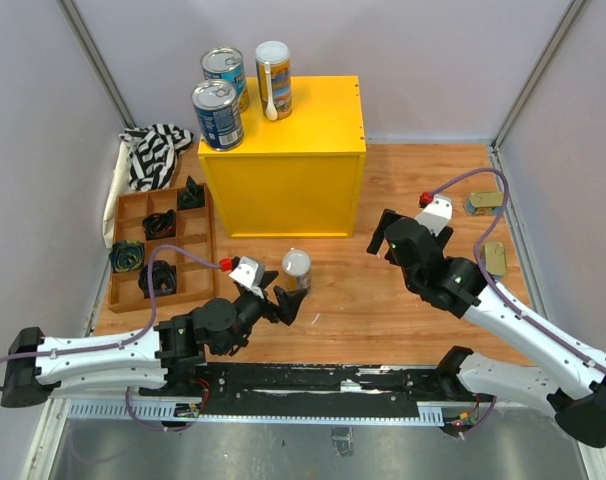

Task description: Place and organize the canned foods onto the counter

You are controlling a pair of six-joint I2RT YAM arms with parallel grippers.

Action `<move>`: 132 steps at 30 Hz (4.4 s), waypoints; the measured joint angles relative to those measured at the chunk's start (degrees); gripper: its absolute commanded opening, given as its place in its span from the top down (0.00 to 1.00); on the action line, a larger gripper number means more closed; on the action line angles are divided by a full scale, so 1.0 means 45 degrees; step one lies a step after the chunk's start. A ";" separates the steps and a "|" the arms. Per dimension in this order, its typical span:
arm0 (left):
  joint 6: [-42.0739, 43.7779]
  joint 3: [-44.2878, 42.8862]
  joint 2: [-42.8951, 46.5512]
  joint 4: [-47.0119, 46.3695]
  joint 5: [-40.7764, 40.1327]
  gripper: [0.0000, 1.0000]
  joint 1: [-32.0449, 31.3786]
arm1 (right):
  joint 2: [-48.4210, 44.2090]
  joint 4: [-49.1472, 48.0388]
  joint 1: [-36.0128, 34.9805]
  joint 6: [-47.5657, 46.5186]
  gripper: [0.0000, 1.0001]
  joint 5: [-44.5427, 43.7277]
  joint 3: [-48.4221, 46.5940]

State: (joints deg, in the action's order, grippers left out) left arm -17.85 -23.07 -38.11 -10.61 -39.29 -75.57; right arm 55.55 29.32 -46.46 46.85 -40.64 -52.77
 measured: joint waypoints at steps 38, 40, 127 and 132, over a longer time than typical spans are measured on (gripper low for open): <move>0.2633 0.1647 -0.7713 -0.9534 0.3385 0.25 0.4099 | 0.0408 -0.0699 0.0860 -0.2244 0.02 0.0510 -0.0010; 0.2778 0.1506 -0.8058 -0.9738 0.3371 0.33 0.4114 | 0.0398 -0.0729 0.0981 -0.2293 0.02 0.0568 -0.0010; 0.4197 -2.0123 -1.1890 0.6785 0.4158 1.00 0.9248 | -0.0578 0.1472 0.1112 -0.2147 0.02 0.1025 -0.1044; 0.3886 -2.0235 -1.2055 0.6732 0.4444 1.00 0.9539 | -0.0505 0.1467 0.1112 -0.2195 0.02 0.1025 -0.1044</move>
State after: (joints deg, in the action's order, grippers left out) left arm -0.36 -114.13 -92.36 19.68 -19.29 -32.64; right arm 53.28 35.92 -41.45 36.97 -36.03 -57.47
